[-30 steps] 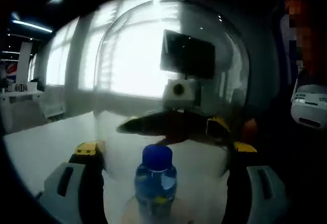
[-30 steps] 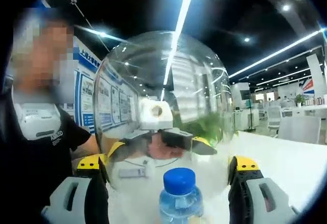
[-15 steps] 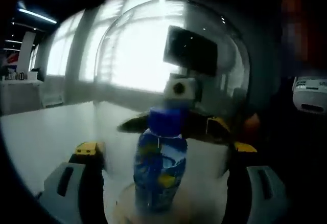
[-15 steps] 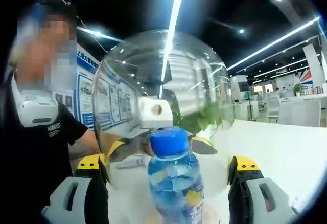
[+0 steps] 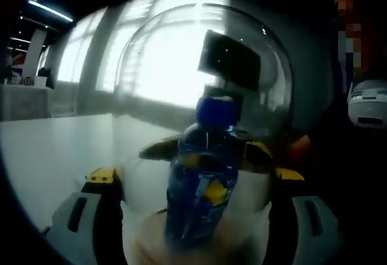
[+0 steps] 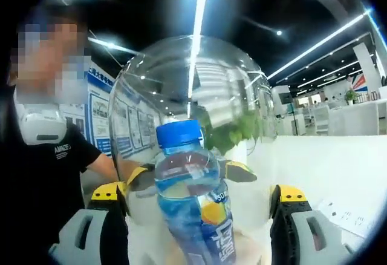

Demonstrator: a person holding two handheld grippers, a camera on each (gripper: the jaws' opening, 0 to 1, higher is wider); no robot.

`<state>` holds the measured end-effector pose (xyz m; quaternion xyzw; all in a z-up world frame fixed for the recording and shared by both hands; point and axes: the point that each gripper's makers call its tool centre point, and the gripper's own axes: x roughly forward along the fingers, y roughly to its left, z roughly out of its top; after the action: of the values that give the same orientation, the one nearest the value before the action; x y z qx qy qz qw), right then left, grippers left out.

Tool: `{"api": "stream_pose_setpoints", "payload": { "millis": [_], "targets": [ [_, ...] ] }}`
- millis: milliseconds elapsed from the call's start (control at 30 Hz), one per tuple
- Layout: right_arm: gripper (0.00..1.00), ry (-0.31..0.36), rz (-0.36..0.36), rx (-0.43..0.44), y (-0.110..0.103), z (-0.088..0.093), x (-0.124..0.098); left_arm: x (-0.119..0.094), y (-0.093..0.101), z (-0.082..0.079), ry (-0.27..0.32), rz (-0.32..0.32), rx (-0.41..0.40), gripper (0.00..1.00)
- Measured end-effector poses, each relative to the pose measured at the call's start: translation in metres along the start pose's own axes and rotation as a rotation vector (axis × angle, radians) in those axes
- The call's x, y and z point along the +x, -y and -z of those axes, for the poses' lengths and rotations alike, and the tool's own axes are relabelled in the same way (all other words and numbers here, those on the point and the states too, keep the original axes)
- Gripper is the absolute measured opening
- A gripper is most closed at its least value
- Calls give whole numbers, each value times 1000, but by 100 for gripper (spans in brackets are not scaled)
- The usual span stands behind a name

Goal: Open the cover put in the Mizone put the cover back on

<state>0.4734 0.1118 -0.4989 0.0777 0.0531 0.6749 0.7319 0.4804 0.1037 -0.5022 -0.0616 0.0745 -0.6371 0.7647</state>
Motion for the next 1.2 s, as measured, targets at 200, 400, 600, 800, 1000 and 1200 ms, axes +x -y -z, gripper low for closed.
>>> {"api": "stream_pose_setpoints", "payload": {
  "millis": [200, 400, 600, 800, 1000, 1200],
  "targets": [
    [90, -7, -2, -13, 1, 6, 0, 1, -3, 6, 4, 0, 6, 85],
    [90, -44, -11, -74, -8, 13, 0, 2, 5, 12, -11, 3, 64, 85],
    [90, -53, -2, -100, -9, 16, -1, 2, 10, 13, -1, 8, 90, 85],
    [90, -27, 6, -94, -8, 15, -2, 0, 11, 11, 34, 4, 85, 85],
    [90, -35, 5, -93, -7, 16, -3, 0, 10, 11, 2, 0, 84, 85],
    [90, -56, 4, -95, -8, 16, -3, -2, 11, 12, 0, -14, 84, 85]
  ]
}}
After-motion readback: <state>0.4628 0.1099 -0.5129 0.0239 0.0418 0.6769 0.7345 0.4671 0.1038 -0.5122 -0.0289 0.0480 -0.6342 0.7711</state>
